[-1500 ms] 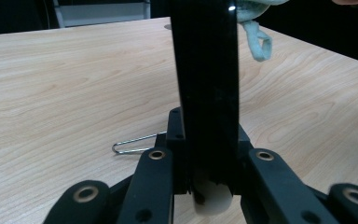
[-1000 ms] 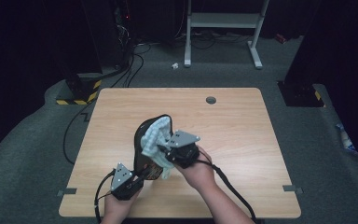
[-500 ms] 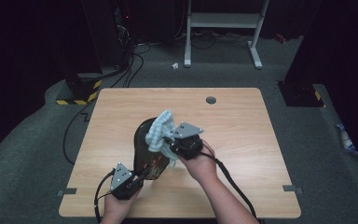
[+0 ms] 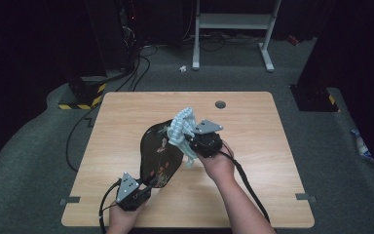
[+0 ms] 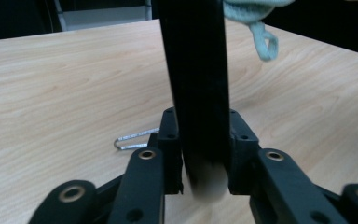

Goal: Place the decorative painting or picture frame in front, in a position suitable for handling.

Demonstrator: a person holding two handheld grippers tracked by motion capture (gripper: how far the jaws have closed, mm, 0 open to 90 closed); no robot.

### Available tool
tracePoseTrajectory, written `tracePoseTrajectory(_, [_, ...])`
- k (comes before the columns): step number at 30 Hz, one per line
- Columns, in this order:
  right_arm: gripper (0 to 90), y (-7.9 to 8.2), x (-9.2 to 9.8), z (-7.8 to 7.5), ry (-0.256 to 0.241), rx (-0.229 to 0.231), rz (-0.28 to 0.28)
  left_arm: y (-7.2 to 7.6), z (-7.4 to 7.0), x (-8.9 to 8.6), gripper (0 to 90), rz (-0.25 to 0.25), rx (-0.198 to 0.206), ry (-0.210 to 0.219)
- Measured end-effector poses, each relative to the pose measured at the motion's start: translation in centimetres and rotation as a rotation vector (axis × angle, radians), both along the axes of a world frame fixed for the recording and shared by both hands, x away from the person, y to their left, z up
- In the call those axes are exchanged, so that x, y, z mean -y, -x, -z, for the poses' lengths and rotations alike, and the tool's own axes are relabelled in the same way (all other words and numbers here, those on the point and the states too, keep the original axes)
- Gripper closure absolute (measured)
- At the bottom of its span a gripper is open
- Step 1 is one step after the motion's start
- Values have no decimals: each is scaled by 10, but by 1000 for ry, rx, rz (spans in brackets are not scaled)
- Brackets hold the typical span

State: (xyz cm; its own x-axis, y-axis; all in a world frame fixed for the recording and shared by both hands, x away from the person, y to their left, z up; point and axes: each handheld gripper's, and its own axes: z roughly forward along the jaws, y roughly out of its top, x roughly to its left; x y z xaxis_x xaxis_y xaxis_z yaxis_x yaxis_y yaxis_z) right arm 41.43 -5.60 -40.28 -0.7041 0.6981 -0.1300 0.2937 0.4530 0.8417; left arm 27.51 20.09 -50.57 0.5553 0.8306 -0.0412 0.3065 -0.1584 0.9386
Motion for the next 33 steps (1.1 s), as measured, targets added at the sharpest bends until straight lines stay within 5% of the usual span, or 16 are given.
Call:
tracePoseTrajectory(15, [744,9,-8,19,50,-20,-24,7,4,-7,771,11,-14,38])
tracePoseTrajectory(27, [744,81,-47,10,12,30,-258,5,3,-6,771,7,-15,36])
tracePoseTrajectory(33, [744,90,-54,3,21,54,-271,5,3,-6,773,8,-21,46])
